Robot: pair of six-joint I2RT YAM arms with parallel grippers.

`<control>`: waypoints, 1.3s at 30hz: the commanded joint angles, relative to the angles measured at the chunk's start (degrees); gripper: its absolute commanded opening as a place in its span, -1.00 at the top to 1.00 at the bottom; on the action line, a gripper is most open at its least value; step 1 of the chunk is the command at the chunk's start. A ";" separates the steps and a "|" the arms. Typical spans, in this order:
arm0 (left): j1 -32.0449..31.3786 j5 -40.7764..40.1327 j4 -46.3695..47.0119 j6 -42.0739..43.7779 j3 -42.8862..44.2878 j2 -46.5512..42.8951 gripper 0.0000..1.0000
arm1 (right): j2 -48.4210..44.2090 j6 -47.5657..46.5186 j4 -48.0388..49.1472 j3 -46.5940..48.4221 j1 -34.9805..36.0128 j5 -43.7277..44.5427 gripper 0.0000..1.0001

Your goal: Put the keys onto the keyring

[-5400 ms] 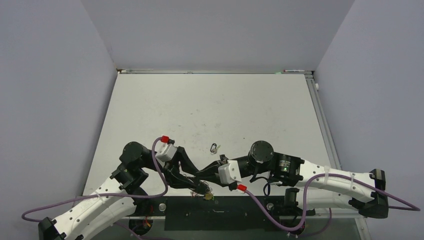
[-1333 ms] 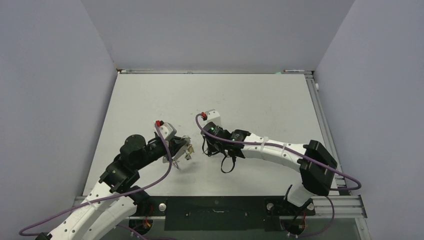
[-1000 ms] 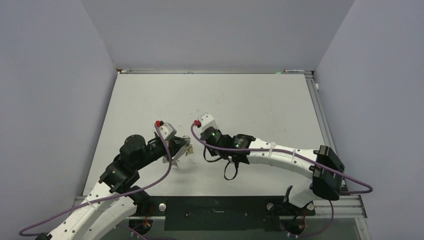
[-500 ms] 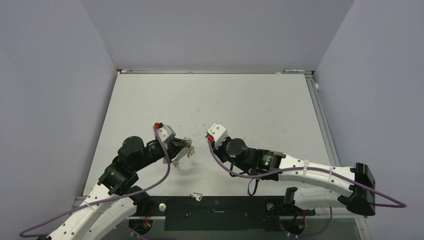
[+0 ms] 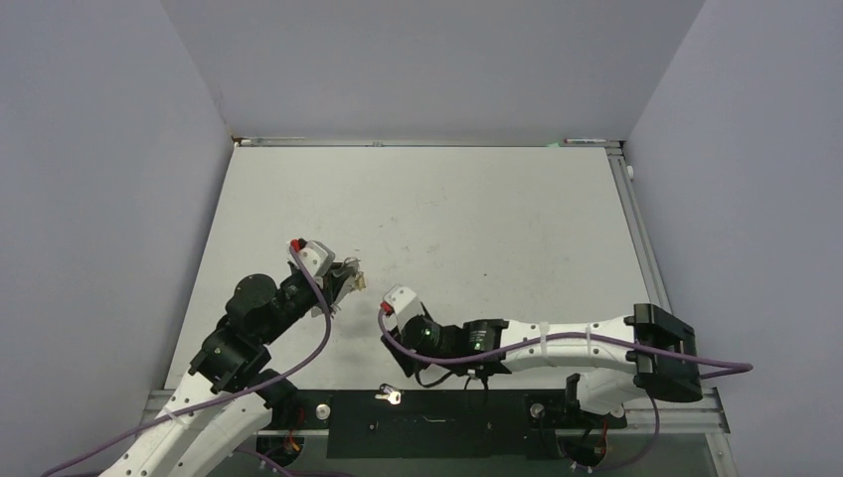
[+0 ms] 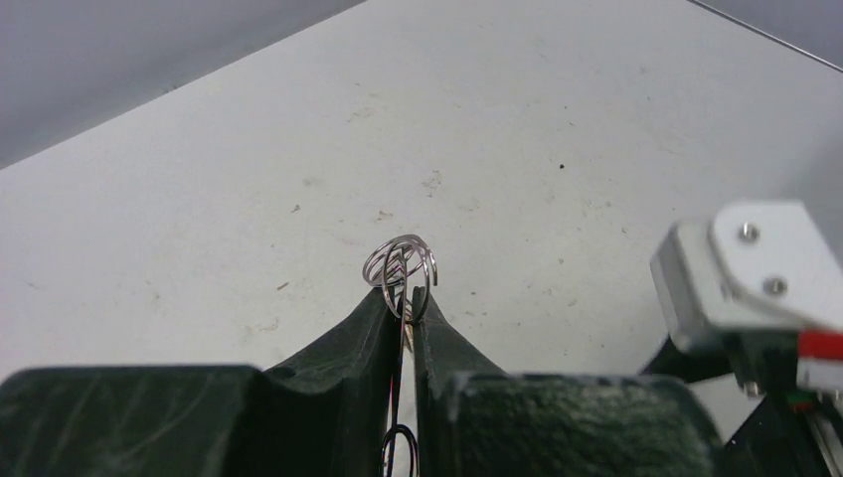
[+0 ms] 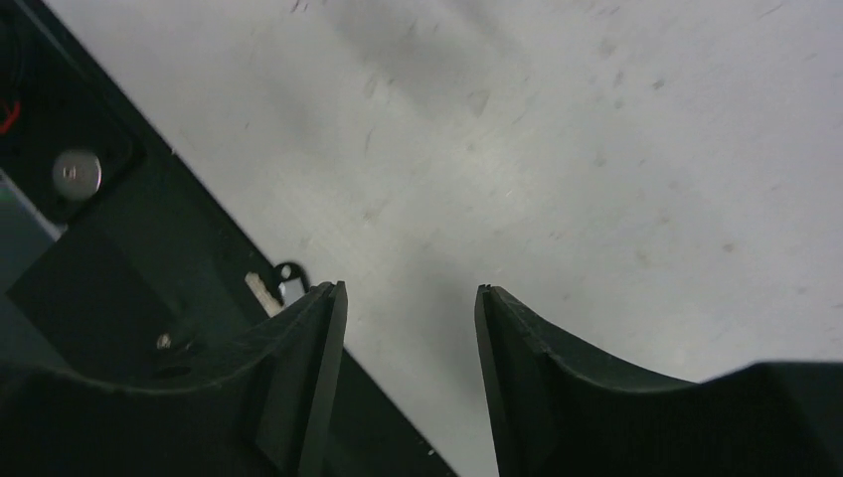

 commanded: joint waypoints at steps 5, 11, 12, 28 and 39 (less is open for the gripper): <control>0.66 -6.50 2.49 0.81 0.78 -2.37 1.00 | 2.88 25.95 -2.70 -3.23 4.66 -1.09 -0.05; 0.83 -6.55 2.30 0.85 0.84 -2.80 1.00 | 1.73 40.69 4.39 -9.09 5.64 -4.79 -0.05; 0.84 -6.51 2.37 0.85 0.76 -2.87 1.00 | 1.66 42.78 5.19 -9.72 6.11 -4.05 -0.04; 0.84 -6.77 2.24 1.03 0.75 -2.96 1.00 | 9.23 46.94 6.93 -7.54 9.99 -3.73 0.24; 0.83 -7.04 2.26 0.94 0.65 -2.67 1.00 | 10.93 46.86 6.58 -7.78 10.00 -2.47 0.49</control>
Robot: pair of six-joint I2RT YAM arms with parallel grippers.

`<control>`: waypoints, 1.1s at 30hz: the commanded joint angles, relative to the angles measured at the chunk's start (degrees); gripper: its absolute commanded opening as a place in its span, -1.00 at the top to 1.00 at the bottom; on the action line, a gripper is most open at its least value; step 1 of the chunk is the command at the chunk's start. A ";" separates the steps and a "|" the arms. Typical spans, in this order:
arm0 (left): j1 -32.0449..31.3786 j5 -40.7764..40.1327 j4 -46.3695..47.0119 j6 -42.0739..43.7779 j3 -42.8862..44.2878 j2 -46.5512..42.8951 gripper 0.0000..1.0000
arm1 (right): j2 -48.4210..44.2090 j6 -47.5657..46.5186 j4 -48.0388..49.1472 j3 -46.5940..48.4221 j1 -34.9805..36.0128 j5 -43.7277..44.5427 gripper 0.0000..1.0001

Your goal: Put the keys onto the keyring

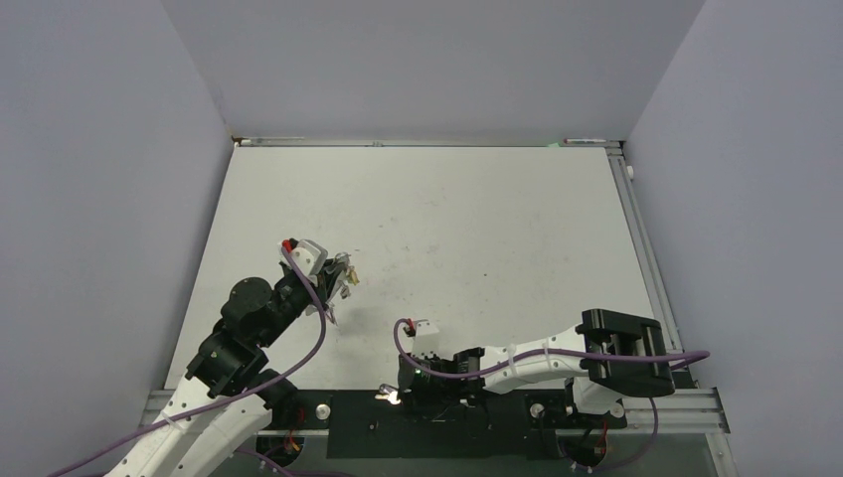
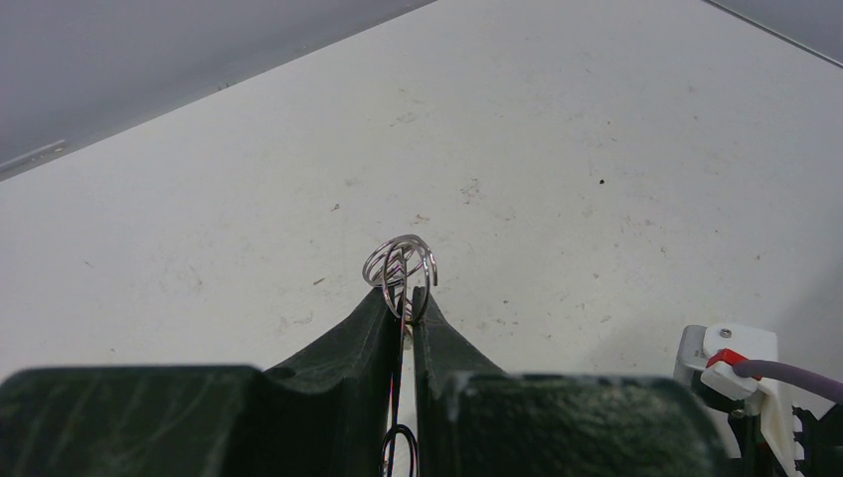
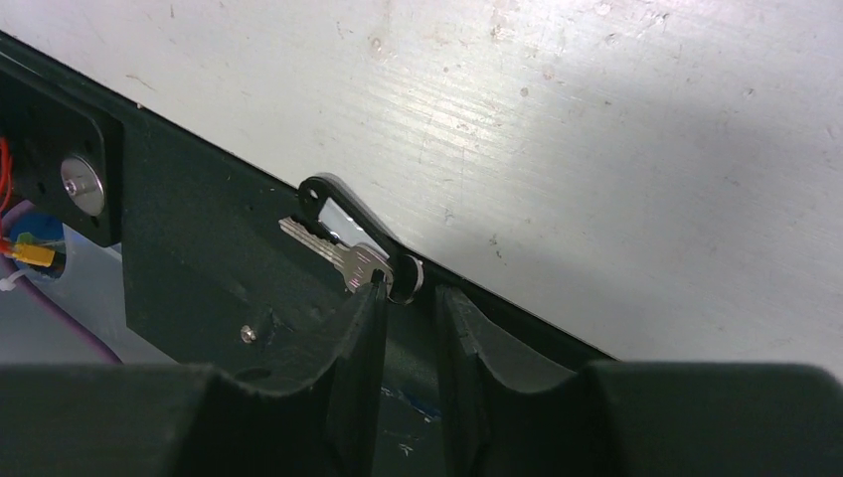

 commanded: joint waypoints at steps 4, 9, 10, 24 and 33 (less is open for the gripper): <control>0.22 -0.53 2.51 0.59 0.66 -0.26 1.00 | 1.03 0.68 0.90 1.49 0.25 1.93 0.53; 0.22 -0.46 2.51 0.59 0.66 -0.23 1.00 | 1.98 0.34 0.83 2.10 0.27 2.18 0.53; 0.22 -0.50 2.52 0.59 0.66 -0.17 1.00 | 2.02 0.26 0.89 2.17 0.27 2.20 0.53; 0.22 -0.37 2.54 0.50 0.66 -0.22 1.00 | -0.02 -1.12 4.67 0.96 0.41 4.32 0.42; 0.17 -0.59 2.42 0.55 0.66 -0.52 1.00 | 1.77 -7.75 21.51 -1.69 -0.88 -1.90 0.37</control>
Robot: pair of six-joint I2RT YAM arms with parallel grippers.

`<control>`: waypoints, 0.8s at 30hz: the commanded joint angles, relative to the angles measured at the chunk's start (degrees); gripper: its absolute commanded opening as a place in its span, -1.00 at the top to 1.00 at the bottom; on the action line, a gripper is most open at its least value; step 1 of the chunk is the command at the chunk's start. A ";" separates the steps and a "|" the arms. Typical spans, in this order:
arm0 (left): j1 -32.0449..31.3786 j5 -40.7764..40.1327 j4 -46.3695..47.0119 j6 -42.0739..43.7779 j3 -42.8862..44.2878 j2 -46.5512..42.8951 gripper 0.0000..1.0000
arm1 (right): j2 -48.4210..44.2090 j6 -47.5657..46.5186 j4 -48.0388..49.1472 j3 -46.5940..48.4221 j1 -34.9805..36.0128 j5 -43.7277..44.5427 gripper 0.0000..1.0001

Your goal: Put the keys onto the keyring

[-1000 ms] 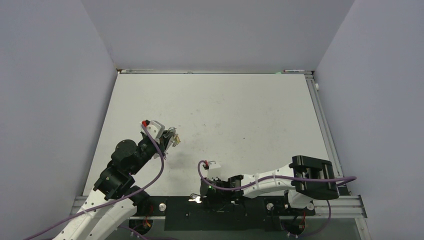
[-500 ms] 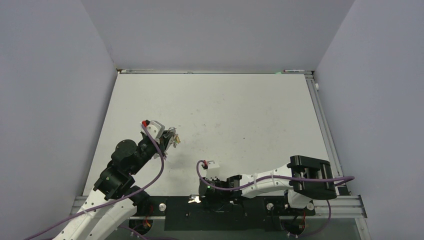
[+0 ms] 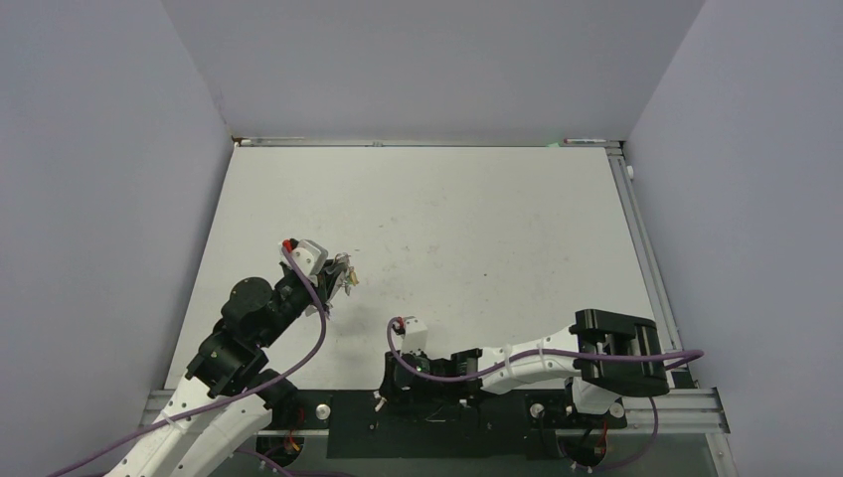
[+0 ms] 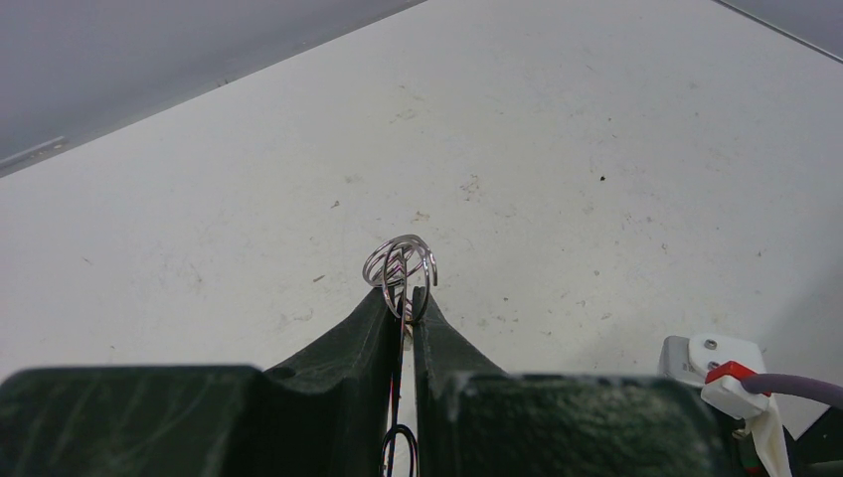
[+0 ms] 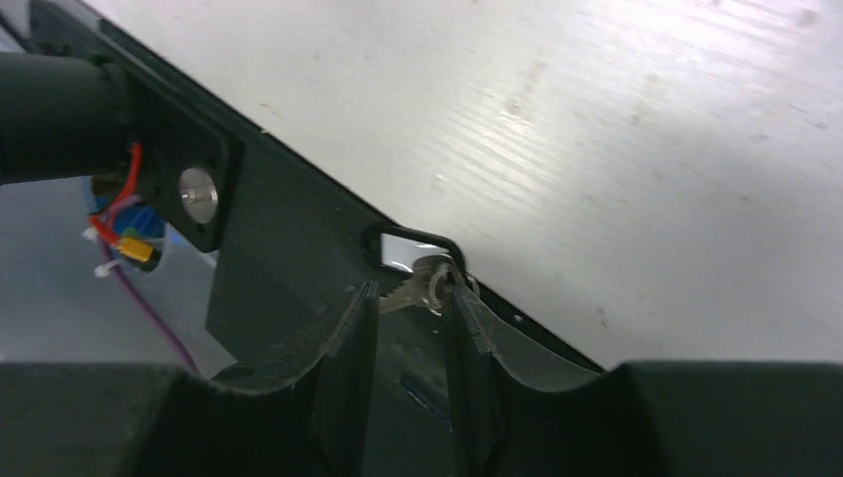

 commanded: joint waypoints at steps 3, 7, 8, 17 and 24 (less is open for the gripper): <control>0.14 -0.58 2.78 0.50 0.53 -0.81 1.00 | 0.14 -5.35 13.62 -2.25 -0.70 -1.93 0.36; 0.17 -0.62 2.87 0.50 0.43 -1.08 1.00 | -1.20 -6.40 11.98 -3.21 -0.72 0.86 0.28; 0.14 -0.59 2.88 0.50 0.40 -1.08 1.00 | -1.39 -5.47 9.30 -2.59 -0.74 1.70 0.27; 0.22 -0.31 2.97 0.54 0.48 -1.13 1.00 | -1.36 4.44 -5.73 1.03 2.40 4.01 0.15; 0.22 -0.15 3.00 0.45 0.55 -0.72 1.00 | 3.27 2.32 -4.23 4.26 3.13 1.44 0.27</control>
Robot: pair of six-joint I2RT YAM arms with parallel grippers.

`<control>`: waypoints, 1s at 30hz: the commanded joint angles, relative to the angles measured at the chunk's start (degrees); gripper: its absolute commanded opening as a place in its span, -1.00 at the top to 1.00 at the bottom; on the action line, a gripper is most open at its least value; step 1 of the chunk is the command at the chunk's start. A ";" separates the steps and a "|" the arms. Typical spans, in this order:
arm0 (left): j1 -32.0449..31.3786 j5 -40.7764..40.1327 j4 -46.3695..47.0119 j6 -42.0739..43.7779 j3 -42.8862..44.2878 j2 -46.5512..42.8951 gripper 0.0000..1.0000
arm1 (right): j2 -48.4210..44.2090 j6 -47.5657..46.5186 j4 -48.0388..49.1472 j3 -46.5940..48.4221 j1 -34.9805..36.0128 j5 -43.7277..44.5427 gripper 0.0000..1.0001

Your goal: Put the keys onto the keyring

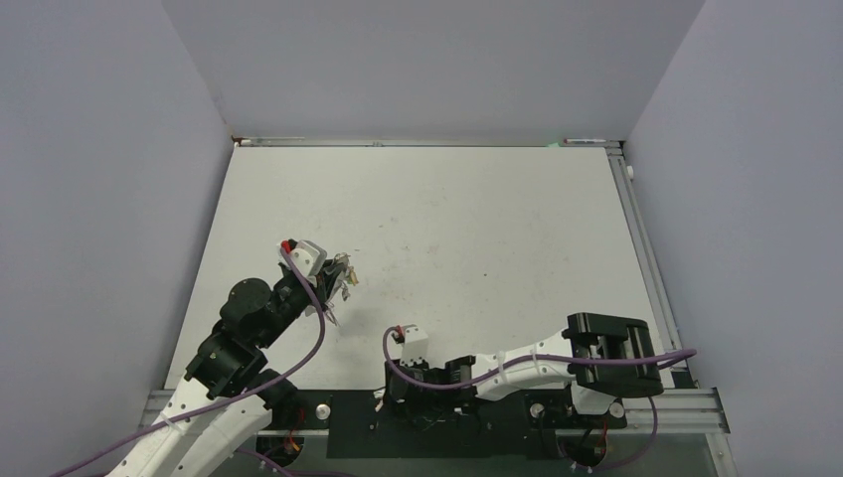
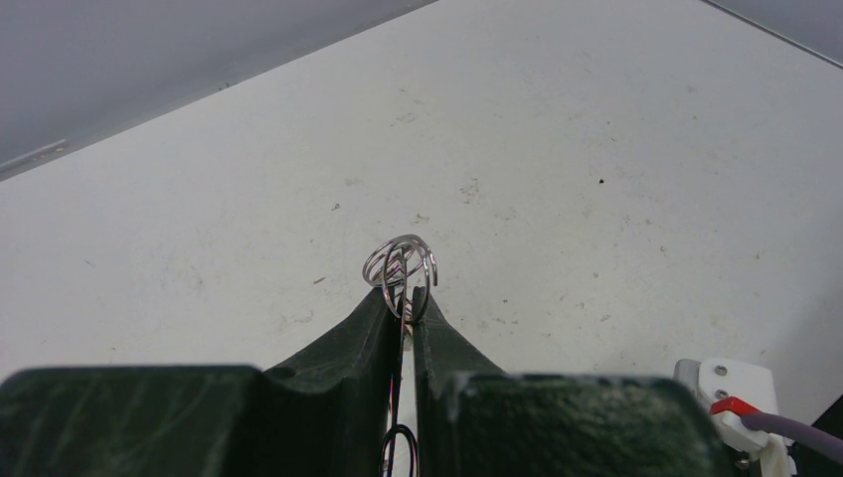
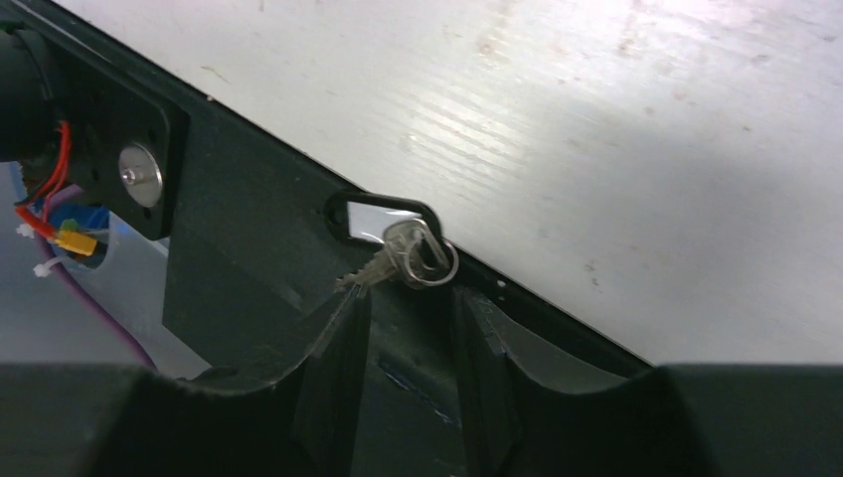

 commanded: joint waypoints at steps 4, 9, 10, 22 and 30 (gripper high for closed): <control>0.22 -0.32 2.91 0.51 0.57 -0.21 1.00 | 2.92 -1.94 -0.89 4.83 0.71 -0.70 0.28; 0.22 -0.35 2.95 0.50 0.48 -0.23 1.00 | 4.15 -2.77 2.87 3.66 -1.15 -2.15 0.28; 0.22 -0.33 2.94 0.49 0.48 -0.25 1.00 | 4.29 -2.91 3.03 3.54 -1.65 -1.77 0.28; 0.22 -0.39 2.94 0.43 0.45 -0.99 1.00 | 11.23 -30.37 19.57 9.36 -9.12 -6.67 0.36; 0.16 -0.26 2.87 0.43 0.57 -1.02 1.00 | 5.63 -25.04 -3.56 16.00 -9.40 2.44 0.31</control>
